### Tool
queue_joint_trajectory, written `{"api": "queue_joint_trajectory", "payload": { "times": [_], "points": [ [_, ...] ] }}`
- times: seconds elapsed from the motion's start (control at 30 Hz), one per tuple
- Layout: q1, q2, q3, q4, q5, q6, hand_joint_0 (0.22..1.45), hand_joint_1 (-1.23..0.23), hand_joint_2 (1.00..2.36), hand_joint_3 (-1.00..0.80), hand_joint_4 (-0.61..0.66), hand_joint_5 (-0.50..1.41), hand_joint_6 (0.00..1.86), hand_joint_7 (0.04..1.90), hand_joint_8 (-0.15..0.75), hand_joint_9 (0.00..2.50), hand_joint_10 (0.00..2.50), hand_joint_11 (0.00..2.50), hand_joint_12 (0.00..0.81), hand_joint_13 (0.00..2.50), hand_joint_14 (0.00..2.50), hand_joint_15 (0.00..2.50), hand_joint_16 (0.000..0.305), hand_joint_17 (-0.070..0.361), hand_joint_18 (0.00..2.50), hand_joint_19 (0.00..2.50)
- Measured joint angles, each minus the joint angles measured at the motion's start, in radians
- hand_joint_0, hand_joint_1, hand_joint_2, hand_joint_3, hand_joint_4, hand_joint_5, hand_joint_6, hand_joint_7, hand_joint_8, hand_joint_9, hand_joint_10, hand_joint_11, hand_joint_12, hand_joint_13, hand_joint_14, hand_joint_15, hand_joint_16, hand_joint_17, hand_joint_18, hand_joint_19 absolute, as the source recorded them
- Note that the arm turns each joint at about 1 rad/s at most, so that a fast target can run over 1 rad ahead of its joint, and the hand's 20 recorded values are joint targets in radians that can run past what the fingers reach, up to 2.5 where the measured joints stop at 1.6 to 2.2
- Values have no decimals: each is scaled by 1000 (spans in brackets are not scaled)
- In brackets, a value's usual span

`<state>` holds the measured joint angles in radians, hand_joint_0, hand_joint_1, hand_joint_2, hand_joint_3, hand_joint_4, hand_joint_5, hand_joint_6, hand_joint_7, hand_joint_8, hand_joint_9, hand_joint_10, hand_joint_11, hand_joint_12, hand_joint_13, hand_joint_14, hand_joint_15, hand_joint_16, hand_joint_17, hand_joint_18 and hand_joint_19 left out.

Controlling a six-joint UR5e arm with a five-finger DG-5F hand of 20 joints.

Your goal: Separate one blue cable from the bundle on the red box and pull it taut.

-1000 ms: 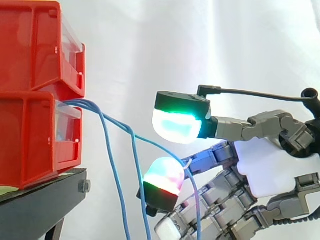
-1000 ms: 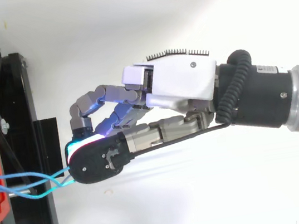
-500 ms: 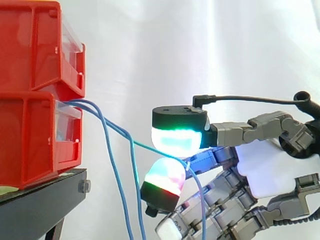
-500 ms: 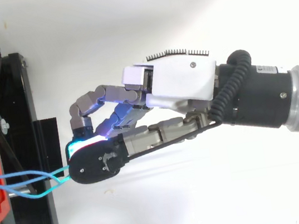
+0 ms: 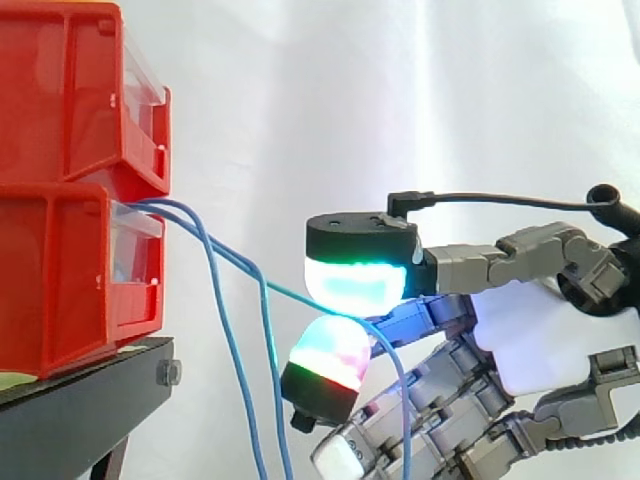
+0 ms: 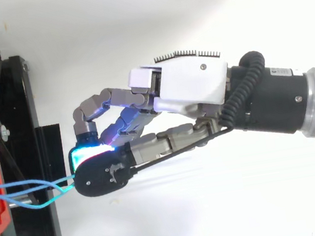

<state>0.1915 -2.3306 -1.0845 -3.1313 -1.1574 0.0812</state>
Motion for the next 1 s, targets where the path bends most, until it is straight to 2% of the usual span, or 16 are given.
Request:
{"api": "queue_joint_trajectory", "payload": {
  "times": [0.23, 0.37, 0.67, 1.0],
  "points": [
    [0, 0, 0, -1, 1, 0, 602, -754, 1018, -129, 147, -134, 691, 1274, 294, 830, 18, 511, 361, 750, 16, 450, 58, 131, 572, 702],
    [0, 0, 0, -1, 1, 0, 602, -769, 1018, -92, 143, -136, 712, 1220, 301, 840, 18, 519, 366, 764, 16, 457, 59, 134, 589, 695],
    [2, 0, 0, 0, 1, 0, 585, -774, 1018, 132, 110, -138, 789, 1194, 319, 952, 15, 537, 380, 829, 13, 437, 64, 144, 675, 658],
    [5, 1, 0, -1, 3, 1, 586, -772, 1012, 166, 108, -136, 800, 1187, 339, 1003, 15, 550, 392, 870, 12, 430, 67, 152, 729, 639]
  ]
}}
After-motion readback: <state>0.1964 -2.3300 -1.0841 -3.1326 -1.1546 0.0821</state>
